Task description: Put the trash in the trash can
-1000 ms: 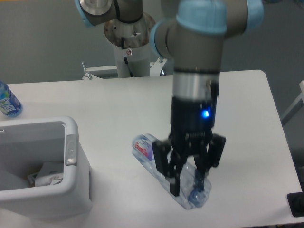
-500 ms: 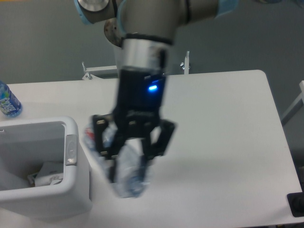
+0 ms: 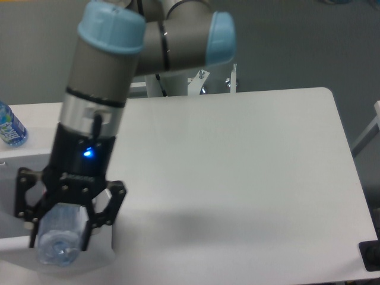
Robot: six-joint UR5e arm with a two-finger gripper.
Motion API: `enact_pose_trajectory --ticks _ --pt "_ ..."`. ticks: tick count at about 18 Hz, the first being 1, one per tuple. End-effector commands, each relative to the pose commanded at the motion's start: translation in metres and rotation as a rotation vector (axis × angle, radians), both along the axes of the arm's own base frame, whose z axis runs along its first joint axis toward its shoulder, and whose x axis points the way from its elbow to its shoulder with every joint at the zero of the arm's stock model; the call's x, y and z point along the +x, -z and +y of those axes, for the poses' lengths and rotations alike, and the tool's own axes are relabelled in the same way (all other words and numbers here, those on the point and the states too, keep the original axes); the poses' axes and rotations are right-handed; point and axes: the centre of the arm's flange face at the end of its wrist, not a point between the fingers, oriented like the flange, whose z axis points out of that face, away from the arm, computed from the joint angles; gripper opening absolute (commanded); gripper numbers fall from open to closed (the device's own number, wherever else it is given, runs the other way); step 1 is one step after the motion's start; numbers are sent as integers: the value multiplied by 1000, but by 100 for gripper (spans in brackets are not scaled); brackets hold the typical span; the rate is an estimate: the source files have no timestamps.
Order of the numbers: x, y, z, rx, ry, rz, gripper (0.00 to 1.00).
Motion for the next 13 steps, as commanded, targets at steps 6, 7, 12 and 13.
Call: enact_pose_trajectory --ticks 6,7,12,13 --pt "-32 -9 -14 11 -19 53 100" --pt "-48 -13 -21 16 -40 62 100" --pt "-119 -56 -89 37 -194 135 100" --pt "-142 -62 -109 25 -253 169 100"
